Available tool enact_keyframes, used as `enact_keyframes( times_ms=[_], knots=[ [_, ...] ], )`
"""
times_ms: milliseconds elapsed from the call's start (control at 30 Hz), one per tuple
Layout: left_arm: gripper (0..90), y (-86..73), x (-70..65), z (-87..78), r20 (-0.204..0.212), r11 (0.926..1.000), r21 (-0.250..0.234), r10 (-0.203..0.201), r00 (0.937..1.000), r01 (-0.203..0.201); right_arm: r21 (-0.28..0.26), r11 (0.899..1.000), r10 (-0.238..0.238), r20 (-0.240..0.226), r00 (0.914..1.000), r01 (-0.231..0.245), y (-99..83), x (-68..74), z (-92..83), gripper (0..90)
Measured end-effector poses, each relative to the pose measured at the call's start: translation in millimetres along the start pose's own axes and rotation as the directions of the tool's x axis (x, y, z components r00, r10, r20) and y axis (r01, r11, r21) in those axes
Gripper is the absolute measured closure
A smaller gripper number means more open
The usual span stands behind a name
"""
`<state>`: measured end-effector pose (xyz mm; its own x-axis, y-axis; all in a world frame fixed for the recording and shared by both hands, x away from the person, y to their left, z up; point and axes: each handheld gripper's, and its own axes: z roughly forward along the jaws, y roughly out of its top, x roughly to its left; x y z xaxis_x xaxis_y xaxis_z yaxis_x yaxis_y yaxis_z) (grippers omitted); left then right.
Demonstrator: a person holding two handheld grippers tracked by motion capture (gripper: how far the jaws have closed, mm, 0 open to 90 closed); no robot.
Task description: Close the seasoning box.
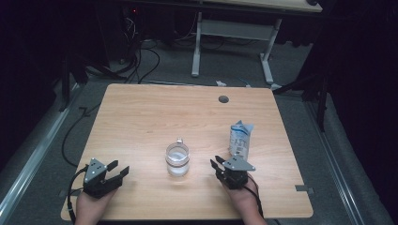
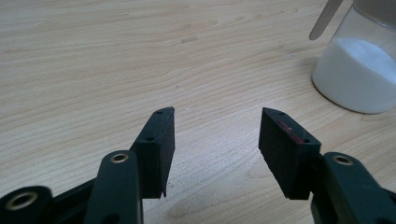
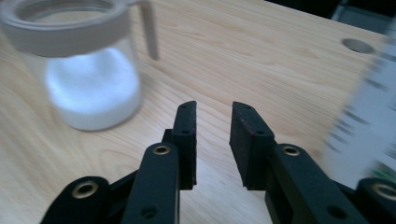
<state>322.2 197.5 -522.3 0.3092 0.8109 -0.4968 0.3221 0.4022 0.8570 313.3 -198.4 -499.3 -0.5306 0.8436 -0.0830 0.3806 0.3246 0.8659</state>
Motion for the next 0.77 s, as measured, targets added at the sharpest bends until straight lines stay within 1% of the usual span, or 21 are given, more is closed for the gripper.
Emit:
enact_keyframes(
  times_ms=[67, 133, 233, 267, 333, 400, 467, 567, 633, 667, 733, 767],
  knots=[
    [46.3, 0.7, -3.1, -1.4, 0.013, 1.0000, -0.004, -0.005, 0.9999, 0.005, -0.002, 1.000, 0.011, 0.013, 0.9998, -0.011, -4.1, -9.0, -5.3, 69.2],
    [46.2, -0.1, -7.2, -1.7, 0.021, 1.0000, -0.005, 0.000, 0.9998, 0.000, -0.003, 1.000, 0.030, 0.034, 0.9990, -0.030, -11.0, -19.2, -14.5, 66.8],
    [46.2, -3.5, -10.9, -0.7, 0.024, 0.9999, 0.008, 0.009, 0.9997, -0.009, -0.031, 0.998, 0.052, 0.066, 0.9965, -0.050, -27.4, -27.9, -29.7, 64.0],
    [46.2, -4.8, -12.2, 0.1, 0.025, 0.9999, 0.010, 0.011, 0.9996, -0.012, -0.036, 0.997, 0.069, 0.071, 0.9951, -0.066, -34.0, -29.7, -33.3, 64.0],
    [46.1, -6.9, -14.8, 1.9, 0.026, 0.9997, 0.016, 0.015, 0.9995, -0.016, -0.019, 0.995, 0.096, 0.060, 0.9936, -0.095, -39.2, -33.7, -34.8, 62.9],
    [46.0, -8.8, -16.6, 4.0, 0.026, 0.9995, 0.022, 0.020, 0.9995, -0.021, -0.034, 0.994, 0.106, 0.065, 0.9923, -0.104, -37.5, -34.6, -35.2, 62.8],
    [46.0, -10.2, -19.1, 4.6, 0.030, 0.9993, 0.026, 0.025, 0.9992, -0.026, -0.045, 0.995, 0.097, 0.060, 0.9935, -0.094, -35.3, -33.3, -34.0, 62.6],
    [45.6, -11.1, -22.0, 4.0, 0.036, 0.9988, 0.027, 0.040, 0.9985, -0.041, -0.030, 0.997, 0.070, 0.058, 0.9959, -0.068, -36.7, -31.3, -31.7, 62.6],
    [45.6, -10.7, -21.9, 4.1, 0.040, 0.9988, 0.032, 0.037, 0.9985, -0.038, -0.024, 0.997, 0.081, 0.054, 0.9953, -0.079, -39.0, -31.6, -31.5, 62.4],
    [45.5, -10.4, -22.0, 4.5, 0.041, 0.9992, 0.027, 0.029, 0.9987, -0.030, -0.024, 0.996, 0.083, 0.057, 0.9949, -0.082, -39.3, -31.1, -31.7, 62.3],
    [45.5, -8.9, -21.6, 4.6, 0.045, 0.9991, 0.030, 0.027, 0.9986, -0.028, -0.023, 0.997, 0.076, 0.063, 0.9951, -0.075, -38.9, -29.6, -32.9, 61.7],
    [45.5, -8.0, -22.0, 4.9, 0.050, 0.9994, 0.024, 0.024, 0.9985, -0.025, -0.023, 0.997, 0.076, 0.064, 0.9951, -0.074, -38.8, -28.9, -33.4, 61.6]
  ],
)
